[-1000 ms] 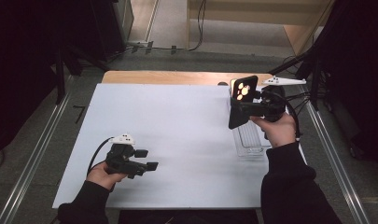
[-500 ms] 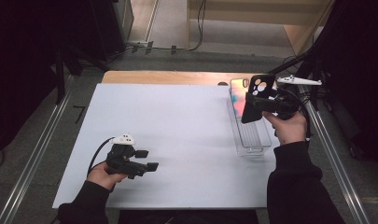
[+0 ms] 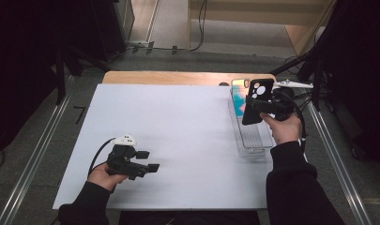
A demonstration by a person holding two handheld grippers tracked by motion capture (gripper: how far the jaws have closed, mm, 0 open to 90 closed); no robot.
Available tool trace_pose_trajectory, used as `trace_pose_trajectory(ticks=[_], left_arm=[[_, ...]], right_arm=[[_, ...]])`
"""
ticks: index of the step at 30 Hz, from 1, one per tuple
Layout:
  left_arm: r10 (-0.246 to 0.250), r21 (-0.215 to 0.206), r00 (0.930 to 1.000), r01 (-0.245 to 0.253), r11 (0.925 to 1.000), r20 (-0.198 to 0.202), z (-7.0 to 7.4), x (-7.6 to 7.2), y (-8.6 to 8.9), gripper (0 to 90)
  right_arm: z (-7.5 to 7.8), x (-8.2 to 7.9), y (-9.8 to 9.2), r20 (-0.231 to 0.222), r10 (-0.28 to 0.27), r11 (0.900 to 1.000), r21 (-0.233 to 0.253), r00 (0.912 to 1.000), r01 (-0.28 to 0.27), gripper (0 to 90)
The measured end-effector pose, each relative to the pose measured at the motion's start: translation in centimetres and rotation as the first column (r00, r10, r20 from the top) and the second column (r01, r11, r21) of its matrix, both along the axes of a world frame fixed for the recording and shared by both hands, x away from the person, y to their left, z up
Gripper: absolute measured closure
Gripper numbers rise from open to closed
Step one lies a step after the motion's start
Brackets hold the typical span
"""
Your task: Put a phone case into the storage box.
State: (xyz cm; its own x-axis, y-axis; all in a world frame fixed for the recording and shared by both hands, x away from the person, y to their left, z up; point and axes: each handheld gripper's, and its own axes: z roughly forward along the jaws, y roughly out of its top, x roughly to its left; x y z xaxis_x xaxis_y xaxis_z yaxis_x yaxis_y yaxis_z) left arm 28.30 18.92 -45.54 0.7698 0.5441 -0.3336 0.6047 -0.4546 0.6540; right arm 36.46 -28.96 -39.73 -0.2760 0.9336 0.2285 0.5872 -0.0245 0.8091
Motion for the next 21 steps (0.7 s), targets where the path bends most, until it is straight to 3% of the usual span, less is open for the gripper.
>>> trace_pose_trajectory(ticks=[18,21], left_arm=[[0.002,0.003,1.0000,-0.002,1.0000,-0.005,-0.1,0.3,-0.1,27.3],[-0.001,0.004,1.0000,0.001,1.0000,-0.005,-0.1,0.4,-0.1,27.3]], right_arm=[[-3.0,3.7,0.3,-0.056,-0.035,0.999,-0.012,0.9978,0.034,12.6],[-3.5,4.4,0.5,-0.063,-0.040,0.999,-0.036,0.9972,0.038,12.6]])
